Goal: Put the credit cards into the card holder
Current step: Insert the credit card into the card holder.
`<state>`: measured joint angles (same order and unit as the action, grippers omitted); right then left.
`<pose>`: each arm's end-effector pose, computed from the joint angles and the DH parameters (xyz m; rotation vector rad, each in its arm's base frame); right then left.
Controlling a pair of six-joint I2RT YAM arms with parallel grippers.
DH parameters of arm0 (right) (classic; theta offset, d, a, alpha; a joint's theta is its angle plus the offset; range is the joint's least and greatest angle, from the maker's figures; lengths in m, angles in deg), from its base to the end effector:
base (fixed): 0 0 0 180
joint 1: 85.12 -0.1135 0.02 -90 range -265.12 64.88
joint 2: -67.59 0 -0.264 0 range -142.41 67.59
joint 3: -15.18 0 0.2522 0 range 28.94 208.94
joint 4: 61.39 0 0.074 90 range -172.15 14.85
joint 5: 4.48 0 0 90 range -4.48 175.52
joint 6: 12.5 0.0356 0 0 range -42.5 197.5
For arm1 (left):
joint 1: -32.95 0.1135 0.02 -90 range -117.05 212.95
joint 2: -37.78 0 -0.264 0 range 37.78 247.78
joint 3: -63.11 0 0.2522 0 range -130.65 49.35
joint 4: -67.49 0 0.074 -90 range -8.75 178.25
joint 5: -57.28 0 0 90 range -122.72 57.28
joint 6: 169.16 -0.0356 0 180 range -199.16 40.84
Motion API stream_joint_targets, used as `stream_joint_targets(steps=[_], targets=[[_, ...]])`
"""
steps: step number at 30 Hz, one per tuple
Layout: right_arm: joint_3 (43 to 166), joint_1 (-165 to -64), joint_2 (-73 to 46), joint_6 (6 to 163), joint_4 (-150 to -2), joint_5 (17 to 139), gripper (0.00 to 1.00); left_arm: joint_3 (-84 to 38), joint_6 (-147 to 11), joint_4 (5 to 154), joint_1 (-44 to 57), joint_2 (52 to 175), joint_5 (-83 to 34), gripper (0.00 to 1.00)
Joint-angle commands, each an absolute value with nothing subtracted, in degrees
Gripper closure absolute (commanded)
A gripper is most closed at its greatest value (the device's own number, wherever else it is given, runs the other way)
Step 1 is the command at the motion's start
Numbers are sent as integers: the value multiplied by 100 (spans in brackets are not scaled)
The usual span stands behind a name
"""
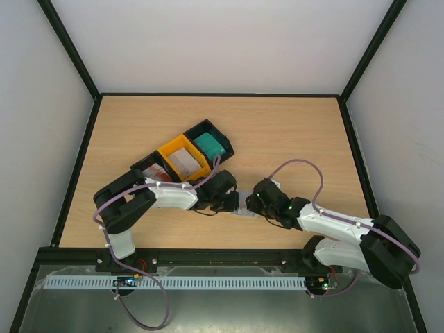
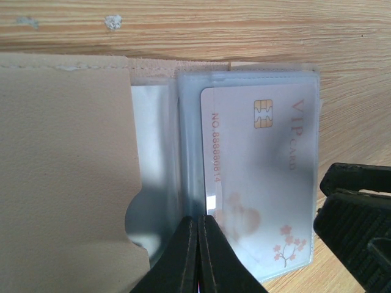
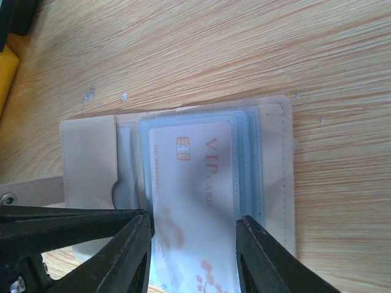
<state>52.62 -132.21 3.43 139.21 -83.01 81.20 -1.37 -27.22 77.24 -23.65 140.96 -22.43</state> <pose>0.1362 0.1505 0.1559 0.2985 2.6251 0.8753 0.1870 -0.2951 0.1313 0.2014 2.6871 -0.9710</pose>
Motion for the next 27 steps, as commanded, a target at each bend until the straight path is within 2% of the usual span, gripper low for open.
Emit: stream_joint_targets(steps=[1, 27], targets=[[5350, -13205, 221, 13893, -8460, 8289, 62, 21, -2713, 8143, -2335, 14385, -2375, 98], [5376, -13207, 245, 13833, -8133, 7725, 66, 26, -2723, 8125, -2330, 14363, -2366, 97]])
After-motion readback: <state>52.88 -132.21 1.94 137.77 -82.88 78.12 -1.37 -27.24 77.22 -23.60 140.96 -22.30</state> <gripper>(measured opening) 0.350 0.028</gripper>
